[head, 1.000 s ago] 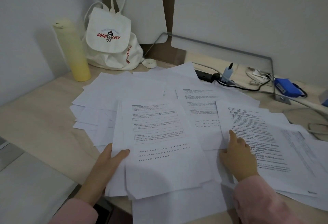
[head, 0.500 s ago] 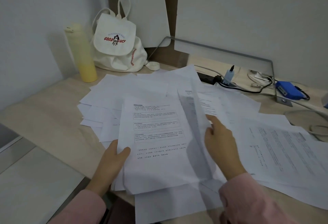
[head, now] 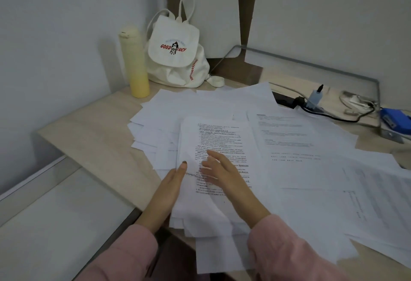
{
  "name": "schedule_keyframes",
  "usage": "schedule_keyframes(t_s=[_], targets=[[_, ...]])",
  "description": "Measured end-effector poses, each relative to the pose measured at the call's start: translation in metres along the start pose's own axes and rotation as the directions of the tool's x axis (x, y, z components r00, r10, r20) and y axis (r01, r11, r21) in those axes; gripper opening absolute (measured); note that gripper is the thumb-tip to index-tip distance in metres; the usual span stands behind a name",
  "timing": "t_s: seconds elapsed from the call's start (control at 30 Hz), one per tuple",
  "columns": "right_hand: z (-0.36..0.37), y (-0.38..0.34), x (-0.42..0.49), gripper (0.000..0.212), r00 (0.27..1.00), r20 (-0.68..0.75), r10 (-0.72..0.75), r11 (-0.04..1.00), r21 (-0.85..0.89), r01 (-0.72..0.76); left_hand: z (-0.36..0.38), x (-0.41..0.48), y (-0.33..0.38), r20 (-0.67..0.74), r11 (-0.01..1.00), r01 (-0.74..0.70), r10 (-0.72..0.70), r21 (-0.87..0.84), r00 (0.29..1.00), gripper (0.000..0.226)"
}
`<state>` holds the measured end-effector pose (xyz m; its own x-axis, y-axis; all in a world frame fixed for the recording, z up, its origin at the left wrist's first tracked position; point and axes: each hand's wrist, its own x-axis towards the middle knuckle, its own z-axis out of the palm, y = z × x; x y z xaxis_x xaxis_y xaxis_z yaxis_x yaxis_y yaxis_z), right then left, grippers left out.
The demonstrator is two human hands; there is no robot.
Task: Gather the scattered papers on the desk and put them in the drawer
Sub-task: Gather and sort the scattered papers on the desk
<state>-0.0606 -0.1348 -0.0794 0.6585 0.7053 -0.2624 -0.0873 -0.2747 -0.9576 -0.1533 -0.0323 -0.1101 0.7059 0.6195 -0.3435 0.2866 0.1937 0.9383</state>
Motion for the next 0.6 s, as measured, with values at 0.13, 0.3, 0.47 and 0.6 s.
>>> schedule_keyframes(t_s=[0.13, 0.3, 0.47, 0.6], targets=[[-0.035, 0.003, -0.001, 0.037, 0.979, -0.188, -0.073, 0.959, -0.282, 0.018, -0.001, 0.001, -0.003, 0.015, 0.997, -0.039, 0.038, 0.074, 0.999, 0.021], [-0.087, 0.013, -0.007, 0.049, 0.917, -0.387, 0.092, 0.888, -0.385, -0.252, -0.003, 0.003, -0.005, -0.021, 0.999, -0.033, 0.033, 0.002, 0.999, 0.022], [-0.1, 0.014, -0.016, 0.046, 0.91, -0.328, 0.252, 0.936, -0.156, -0.315, -0.002, 0.0, 0.0, -0.05, 0.984, -0.004, -0.005, -0.176, 0.999, 0.019], [-0.095, 0.016, -0.017, 0.024, 0.921, -0.289, 0.262, 0.94, -0.14, -0.311, -0.005, -0.004, -0.002, 0.001, 0.986, 0.014, -0.014, -0.164, 1.0, 0.022]])
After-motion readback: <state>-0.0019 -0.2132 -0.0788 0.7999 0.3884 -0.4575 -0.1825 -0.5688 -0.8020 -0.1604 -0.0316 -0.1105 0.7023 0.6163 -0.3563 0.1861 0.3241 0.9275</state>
